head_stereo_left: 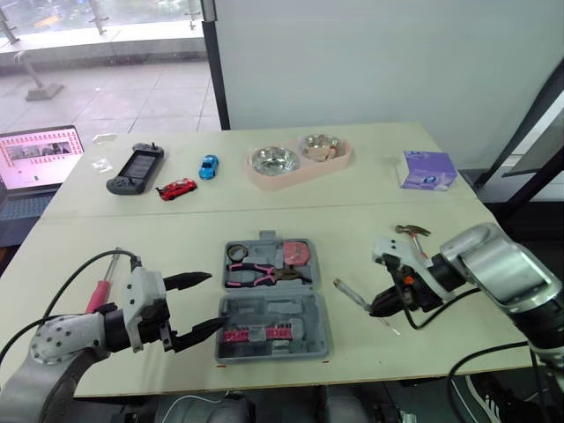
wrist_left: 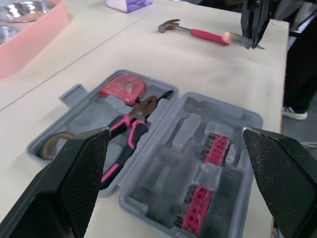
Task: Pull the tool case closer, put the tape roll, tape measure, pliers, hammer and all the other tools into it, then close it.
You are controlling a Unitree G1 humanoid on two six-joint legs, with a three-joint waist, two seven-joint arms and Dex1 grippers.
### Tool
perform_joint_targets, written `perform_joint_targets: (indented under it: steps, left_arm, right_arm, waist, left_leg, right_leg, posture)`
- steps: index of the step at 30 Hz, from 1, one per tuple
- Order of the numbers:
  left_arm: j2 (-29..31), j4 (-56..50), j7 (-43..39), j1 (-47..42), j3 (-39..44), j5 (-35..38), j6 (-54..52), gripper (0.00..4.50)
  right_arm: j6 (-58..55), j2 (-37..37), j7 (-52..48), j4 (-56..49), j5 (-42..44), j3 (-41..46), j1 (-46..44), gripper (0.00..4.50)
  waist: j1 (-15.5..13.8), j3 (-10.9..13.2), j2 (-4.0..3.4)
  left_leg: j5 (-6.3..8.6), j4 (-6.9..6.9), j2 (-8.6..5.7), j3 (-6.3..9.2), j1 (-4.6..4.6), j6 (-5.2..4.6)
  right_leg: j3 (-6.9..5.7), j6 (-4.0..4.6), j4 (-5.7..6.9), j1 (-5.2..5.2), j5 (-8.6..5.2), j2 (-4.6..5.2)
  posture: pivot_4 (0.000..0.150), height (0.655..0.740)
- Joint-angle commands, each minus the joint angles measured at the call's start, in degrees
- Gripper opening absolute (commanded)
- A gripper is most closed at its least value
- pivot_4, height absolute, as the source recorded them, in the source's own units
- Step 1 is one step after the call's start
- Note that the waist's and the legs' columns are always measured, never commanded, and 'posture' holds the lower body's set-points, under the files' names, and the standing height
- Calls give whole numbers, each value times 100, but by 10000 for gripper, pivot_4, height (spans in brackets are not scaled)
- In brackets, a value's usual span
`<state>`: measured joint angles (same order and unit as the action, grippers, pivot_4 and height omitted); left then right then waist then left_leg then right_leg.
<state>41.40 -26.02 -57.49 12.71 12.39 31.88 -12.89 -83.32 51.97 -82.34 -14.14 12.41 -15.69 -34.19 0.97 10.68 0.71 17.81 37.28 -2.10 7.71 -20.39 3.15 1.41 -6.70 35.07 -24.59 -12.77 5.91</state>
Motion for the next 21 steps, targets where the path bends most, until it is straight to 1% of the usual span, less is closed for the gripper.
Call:
perform_joint_targets:
  steps: [1, 2, 5, 7, 9, 10, 12, 14, 16, 18, 19, 21]
  left_arm:
    - [-39, 0, -85, 128, 74, -13, 177, 45000]
    - [-44, 3, -93, 155, 74, -15, 201, 45000]
    - [-72, 51, -130, 202, 23, -45, 272, 45000]
    - [-81, 70, -153, 203, -2, -59, 289, 45000]
    - [-83, 87, -171, 188, -12, -64, 297, 45000]
    - [-82, 88, -176, 190, -14, -67, 304, 45000]
    - [-86, 137, -194, 172, -38, -95, 338, 45000]
    - [-96, 179, -217, 169, -40, -113, 370, 45000]
    - [-98, 252, -266, 175, -21, -131, 424, 45000]
    - [-99, 319, -313, 171, 0, -128, 472, 45000]
    - [-90, 349, -339, 169, 7, -128, 498, 45000]
    - [-80, 388, -374, 166, 19, -116, 524, 45000]
  right_arm:
    - [-918, -164, 1245, 248, 755, 729, 514, 629]
    - [-918, -196, 1684, 270, 968, 902, 737, 629]
    - [-918, -747, 3252, -66, 1154, 1647, 1586, 629]
    - [-918, -1353, 4184, -240, 1257, 2159, 1830, 629]
    - [-918, -2064, 4990, -421, 1268, 2544, 1835, 629]
    - [-918, -2285, 5292, -504, 1327, 2651, 1830, 629]
    - [-918, -2724, 5829, -729, 1119, 2738, 1757, 629]
    - [-918, -2999, 6216, -855, 956, 2791, 1772, 629]
    - [-918, -3102, 6431, -1021, 908, 2707, 1927, 629]
    - [-918, -3268, 6578, -1216, 938, 2620, 2187, 7673]
    - [-918, -3317, 6660, -1343, 897, 2531, 2304, 10376]
    - [-832, -3422, 6784, -1559, 824, 2376, 2506, 20145]
  waist:
    - [-38, 0, 0]
    - [-87, -2, 4]
    - [-171, -4, 8]
    - [-166, -2, 4]
    - [-96, -3, 5]
    - [-47, -3, 6]
    - [2, -3, 3]
    - [11, -3, 2]
    - [-1, -4, 2]
    - [-22, -5, 4]
    - [-28, -8, 8]
    - [-24, -10, 9]
  left_leg:
    - [0, 1, 0, 0, -1, 0]
    - [0, 1, -1, 1, -2, 0]
    - [0, -1, -6, 1, -11, 0]
    - [0, 0, -6, -4, -12, 0]
    - [0, 0, -3, -10, -2, 0]
    - [0, 2, -1, -11, 0, 0]
    - [-1, 1, 1, -8, 5, 0]
    - [-1, 0, 4, -7, 7, 0]
    - [-1, -1, 4, -5, 5, 0]
    - [-1, -1, 3, -4, 3, 0]
    - [-1, -2, 3, -2, 2, 0]
    - [-1, -2, 3, 0, 2, 0]
  right_leg:
    - [0, 0, 0, 0, 0, 0]
    - [-1, 1, -1, 1, -1, 0]
    - [-1, -11, -9, 2, 5, 4]
    - [2, -17, -9, 0, 9, 4]
    - [6, -19, -5, 0, 10, 1]
    - [7, -18, -1, 1, 11, 0]
    - [7, -15, 6, 2, 12, -3]
    - [6, -16, 9, 2, 12, -7]
    - [5, -18, 8, 2, 13, -7]
    - [5, -19, 7, 1, 14, -7]
    - [5, -18, 7, 2, 13, -7]
    - [4, -17, 6, 3, 13, -6]
  posture:
    - [1500, 7360]
    - [1500, 7360]
    - [1500, 7360]
    - [1500, 7360]
    - [1500, 7360]
    - [1500, 7360]
    - [1500, 7360]
    - [1500, 7360]
    - [1500, 7360]
    - [1500, 7360]
    - [1500, 7360]
    - [1500, 7360]
